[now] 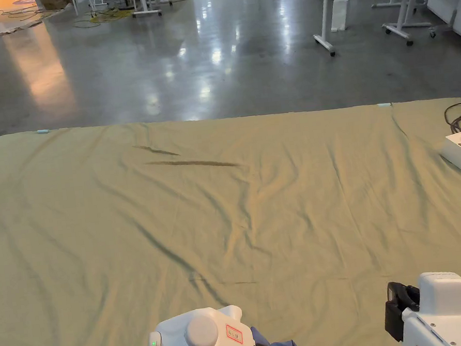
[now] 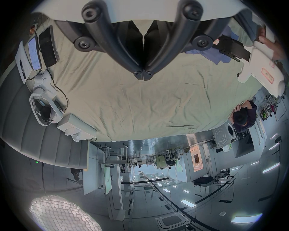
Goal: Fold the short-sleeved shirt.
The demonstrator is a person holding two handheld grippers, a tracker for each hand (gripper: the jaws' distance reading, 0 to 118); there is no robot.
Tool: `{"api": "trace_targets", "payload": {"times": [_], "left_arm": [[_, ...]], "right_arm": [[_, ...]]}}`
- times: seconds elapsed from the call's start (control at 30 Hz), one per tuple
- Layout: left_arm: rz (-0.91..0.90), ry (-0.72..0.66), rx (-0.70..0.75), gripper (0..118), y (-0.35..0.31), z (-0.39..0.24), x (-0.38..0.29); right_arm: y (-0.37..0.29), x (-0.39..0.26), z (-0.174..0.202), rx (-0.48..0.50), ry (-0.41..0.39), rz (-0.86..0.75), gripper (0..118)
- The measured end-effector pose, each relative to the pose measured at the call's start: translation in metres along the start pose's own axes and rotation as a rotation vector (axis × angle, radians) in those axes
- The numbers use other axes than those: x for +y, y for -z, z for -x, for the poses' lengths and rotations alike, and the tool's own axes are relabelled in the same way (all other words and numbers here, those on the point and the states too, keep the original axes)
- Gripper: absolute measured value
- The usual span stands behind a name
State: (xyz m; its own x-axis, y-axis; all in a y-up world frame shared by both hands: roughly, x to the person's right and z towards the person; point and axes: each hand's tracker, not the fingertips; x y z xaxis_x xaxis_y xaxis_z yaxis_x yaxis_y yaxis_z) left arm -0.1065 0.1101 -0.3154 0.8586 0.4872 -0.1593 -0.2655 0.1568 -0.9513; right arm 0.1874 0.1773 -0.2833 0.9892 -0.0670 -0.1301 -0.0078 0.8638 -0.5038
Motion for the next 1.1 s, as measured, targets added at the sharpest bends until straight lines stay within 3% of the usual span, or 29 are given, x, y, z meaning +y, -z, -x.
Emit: {"api": "trace_targets", "payload": {"times": [0.07, 0.1, 0.13, 0.3, 0.37, 0.47, 0.5, 0.53, 0.67, 0.93, 1.1], "left_arm": [[0.005, -0.007, -0.013, 29, -0.004, 0.001, 0.001], [0.005, -0.013, -0.048, 47, -0.009, 0.002, 0.000], [0.004, -0.016, -0.084, 56, -0.015, 0.002, -0.001], [-0.050, 0.026, -0.118, 57, -0.042, -0.004, -0.003], [-0.062, 0.045, -0.123, 54, -0.040, -0.008, -0.004], [-0.057, 0.079, -0.133, 14, -0.026, -0.012, -0.009], [-0.052, 0.088, -0.141, 12, -0.016, -0.012, -0.010], [-0.019, 0.089, -0.177, 11, -0.005, -0.014, -0.013], [0.020, 0.131, -0.089, 9, 0.027, -0.020, -0.025], [-0.027, 0.190, -0.070, 5, 0.041, -0.018, -0.040], [-0.250, 0.299, -0.061, 3, -0.004, -0.025, -0.043]], "right_arm": [[0.001, 0.000, -0.002, -0.002, 0.000, 0.003, 0], [0.000, 0.000, -0.003, -0.003, 0.001, 0.003, 0], [0.000, 0.001, -0.003, -0.004, 0.001, 0.001, 0], [-0.001, 0.005, -0.004, -0.002, 0.001, -0.008, 0], [-0.002, 0.007, -0.002, 0.002, 0.004, -0.011, 0], [-0.002, 0.007, 0.000, 0.007, 0.005, -0.013, 0], [-0.002, 0.006, 0.000, 0.008, 0.005, -0.013, 0], [-0.003, 0.006, 0.000, 0.009, 0.004, -0.013, 0], [-0.006, 0.005, 0.000, 0.009, -0.005, -0.009, 0], [-0.009, 0.003, -0.001, 0.003, -0.022, -0.004, 0], [-0.014, 0.011, 0.004, 0.002, -0.040, -0.046, 0]]}}
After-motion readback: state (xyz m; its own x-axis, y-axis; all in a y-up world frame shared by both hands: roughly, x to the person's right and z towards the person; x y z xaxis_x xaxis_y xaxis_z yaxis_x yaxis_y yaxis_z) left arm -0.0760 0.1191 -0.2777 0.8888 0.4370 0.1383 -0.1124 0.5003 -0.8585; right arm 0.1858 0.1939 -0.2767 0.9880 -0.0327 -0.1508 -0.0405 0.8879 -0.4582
